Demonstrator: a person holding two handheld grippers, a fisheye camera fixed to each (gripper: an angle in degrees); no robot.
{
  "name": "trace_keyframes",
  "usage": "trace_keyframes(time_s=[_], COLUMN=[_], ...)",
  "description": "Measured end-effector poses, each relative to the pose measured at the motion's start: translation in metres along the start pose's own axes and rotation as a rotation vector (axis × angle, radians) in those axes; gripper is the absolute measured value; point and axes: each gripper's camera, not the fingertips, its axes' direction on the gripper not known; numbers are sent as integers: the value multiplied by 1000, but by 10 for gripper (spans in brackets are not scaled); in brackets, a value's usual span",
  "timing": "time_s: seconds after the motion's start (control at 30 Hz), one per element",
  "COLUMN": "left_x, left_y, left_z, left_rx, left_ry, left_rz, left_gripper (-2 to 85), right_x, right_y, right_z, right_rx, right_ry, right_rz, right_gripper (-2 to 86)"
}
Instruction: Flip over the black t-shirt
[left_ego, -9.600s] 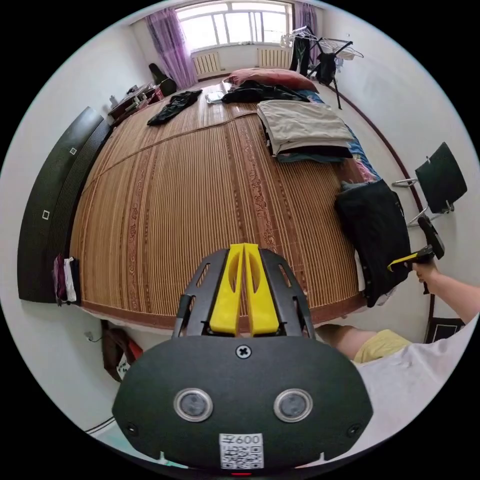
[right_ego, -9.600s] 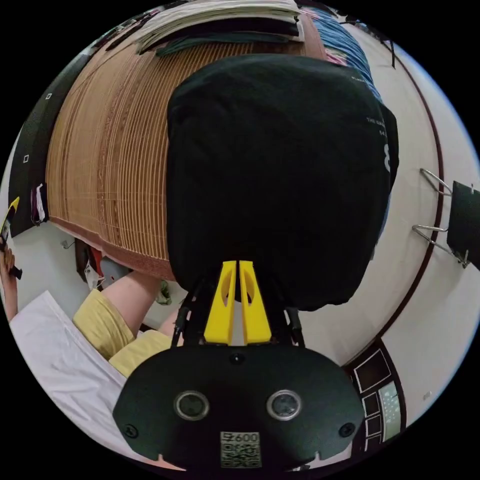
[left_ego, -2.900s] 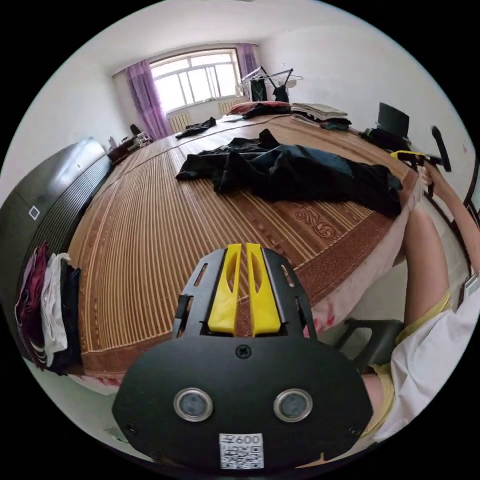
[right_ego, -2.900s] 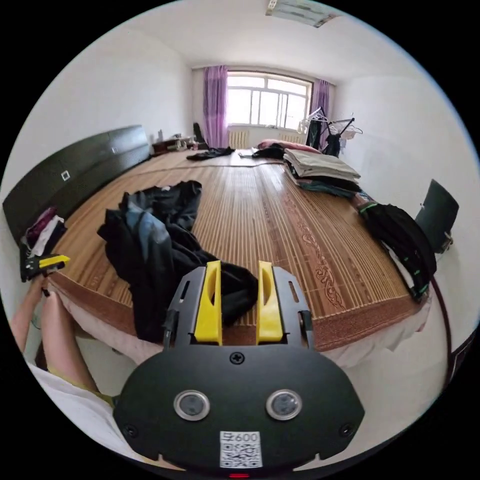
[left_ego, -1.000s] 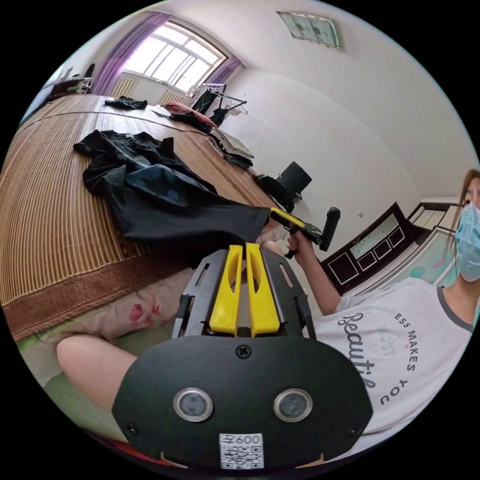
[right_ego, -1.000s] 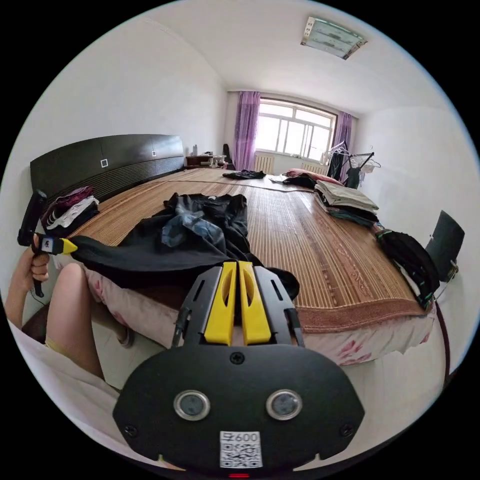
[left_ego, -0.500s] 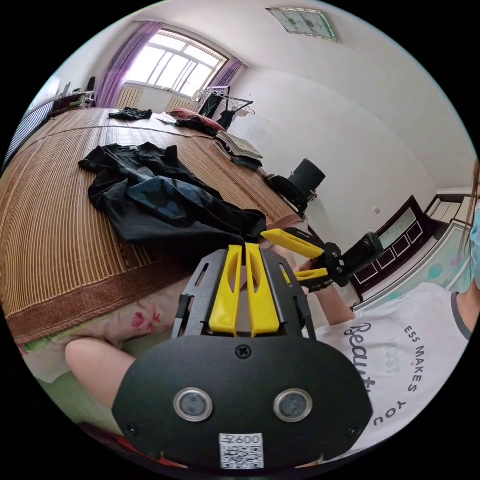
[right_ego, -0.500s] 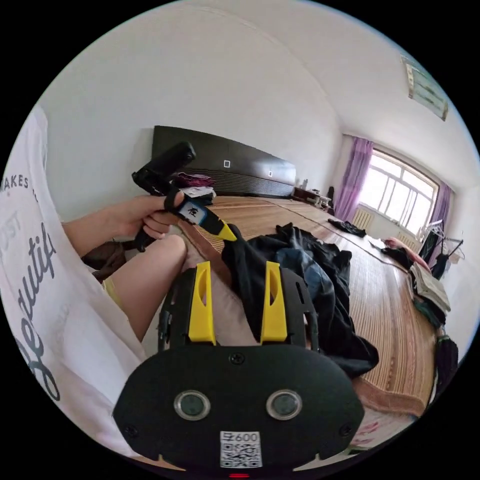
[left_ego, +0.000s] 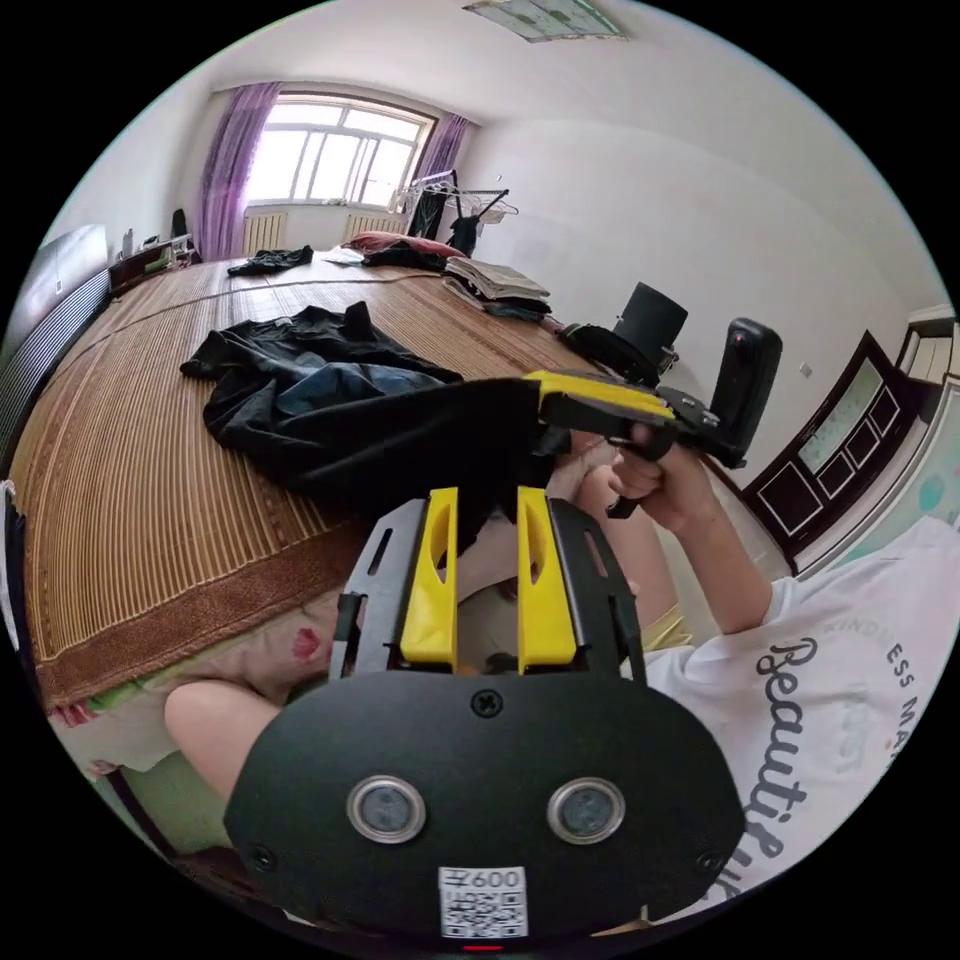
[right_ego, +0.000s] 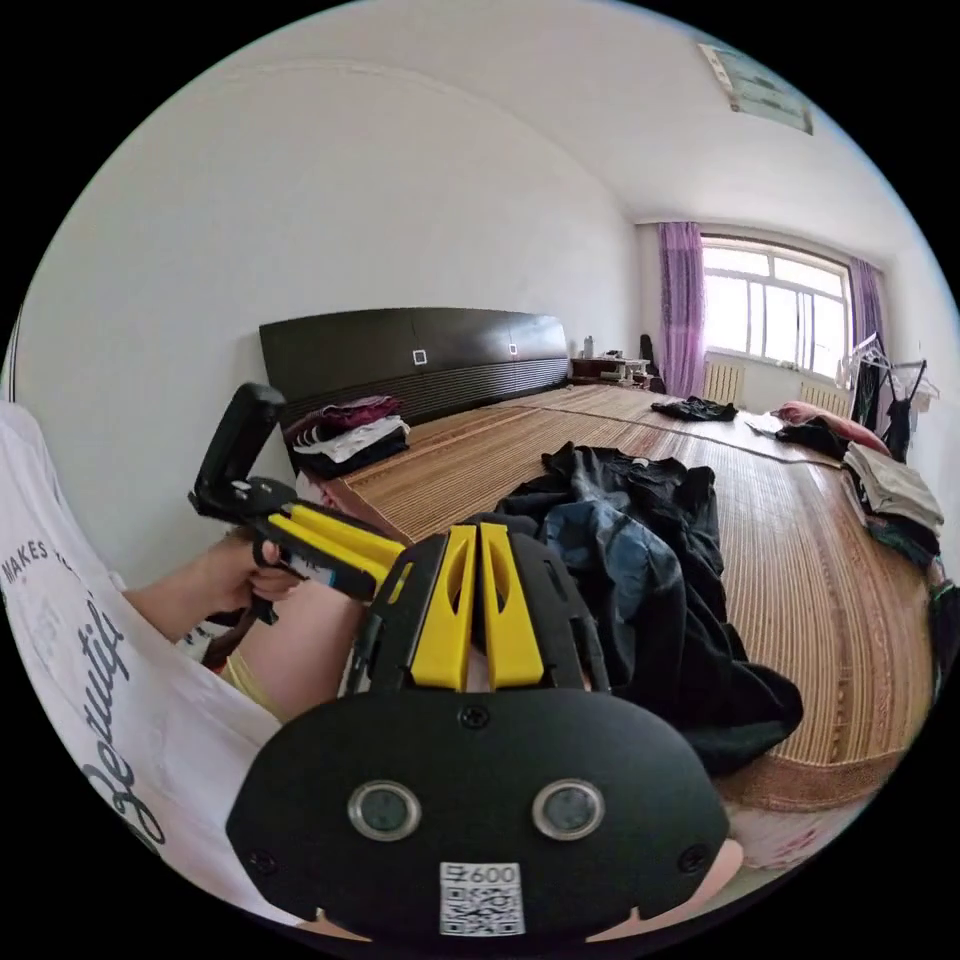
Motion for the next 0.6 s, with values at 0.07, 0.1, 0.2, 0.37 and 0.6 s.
trace_keyframes(time_s=[0.07,0.1,0.2,0.37,0.6], left_x=[-2,-2,-1,-9,-66], left_y=[22,37,77,137,232], left_z=[21,33,48,50,-22], left_rx=[-18,-18,36,153,284], left_ry=[-35,-70,-193,-436,-855], left_rz=[21,38,72,173,286], left_gripper=[111,118,122,47,18], right_x=[12,18,31,53,61], right_y=[-6,-10,-19,-28,-37], right_z=[-6,-10,-18,-37,-58], right_rx=[18,26,46,93,146], right_ry=[-11,-11,0,-18,-83], right_rz=[57,81,132,202,128], right_gripper=[-8,-8,-9,-9,-9])
